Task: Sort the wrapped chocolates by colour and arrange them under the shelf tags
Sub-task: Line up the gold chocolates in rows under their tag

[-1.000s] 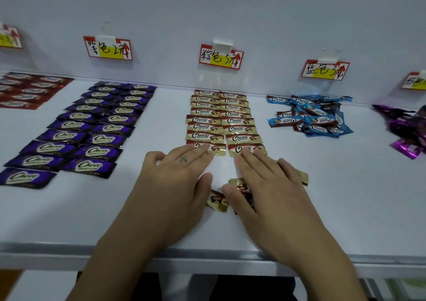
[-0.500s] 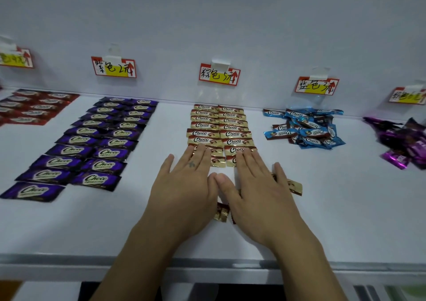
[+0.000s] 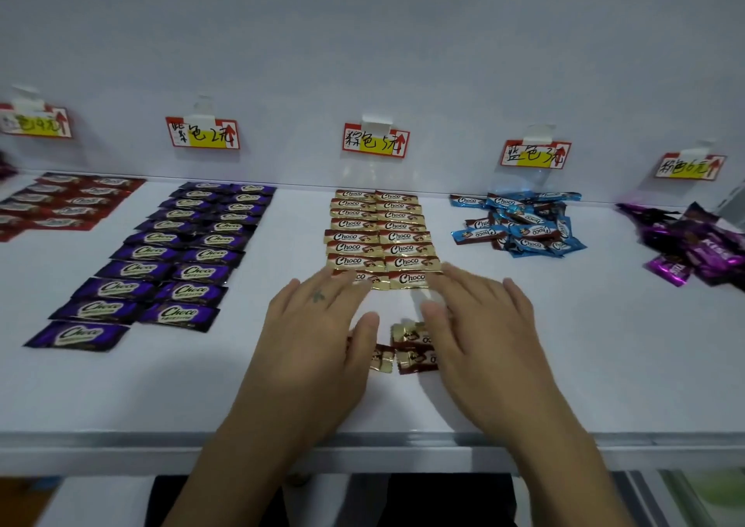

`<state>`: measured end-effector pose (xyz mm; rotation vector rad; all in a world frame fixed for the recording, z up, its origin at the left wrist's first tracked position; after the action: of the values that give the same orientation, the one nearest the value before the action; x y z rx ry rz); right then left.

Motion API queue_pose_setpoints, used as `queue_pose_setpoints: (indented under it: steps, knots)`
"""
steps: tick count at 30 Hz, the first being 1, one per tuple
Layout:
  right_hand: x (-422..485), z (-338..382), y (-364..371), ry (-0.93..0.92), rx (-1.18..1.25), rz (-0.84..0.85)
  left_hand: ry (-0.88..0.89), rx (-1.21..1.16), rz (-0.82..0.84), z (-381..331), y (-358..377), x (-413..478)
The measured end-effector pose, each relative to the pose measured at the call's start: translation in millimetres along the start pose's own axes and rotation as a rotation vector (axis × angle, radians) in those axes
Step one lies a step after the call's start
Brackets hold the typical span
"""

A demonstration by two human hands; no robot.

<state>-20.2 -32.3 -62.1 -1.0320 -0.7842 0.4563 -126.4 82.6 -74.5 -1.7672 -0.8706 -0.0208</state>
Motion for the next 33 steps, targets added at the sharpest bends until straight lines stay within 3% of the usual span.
queue_pose_setpoints:
  steps: [4,7,14,18,21,25,28,33]
  knots:
    - [-24,-4,-5,-0.114,0.006,-0.189,0.169,-0.097,-0.112,-3,-10,-32]
    - [-27,-4,2,-0.083,0.056,-0.198,0.208,-0.1,-0.102,-5,-10,-33]
    - [-14,1,6,-0.065,0.07,-0.046,-0.077,-0.1,-0.064,20,-15,-22]
    - [-12,2,3,-0.086,0.115,-0.14,-0.15,-0.178,-0.01,20,-16,-20]
    - [-13,-2,0,-0.017,0.194,-0.209,-0.176,-0.212,0.002,21,-17,-16]
    - [-10,-14,-3,0.222,0.473,-0.184,-0.175,-0.035,-0.016,23,-16,-4]
    - [-5,-18,-4,0.304,0.638,-0.145,-0.183,0.044,-0.011,22,-13,6]
    - [10,-21,-6,0.297,0.541,-0.116,-0.172,0.019,-0.022,13,-4,16]
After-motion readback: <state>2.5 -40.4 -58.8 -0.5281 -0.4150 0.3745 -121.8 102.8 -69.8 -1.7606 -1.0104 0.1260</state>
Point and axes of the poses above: each hand's wrist, its own x-axis towards the middle knuckle, its own y-axis out of the palm, z = x × y, the point moved 5 cm from there along x, towards the middle knuckle, and after that the axes turned 11 degrees about -z, right-handed, at the moved point
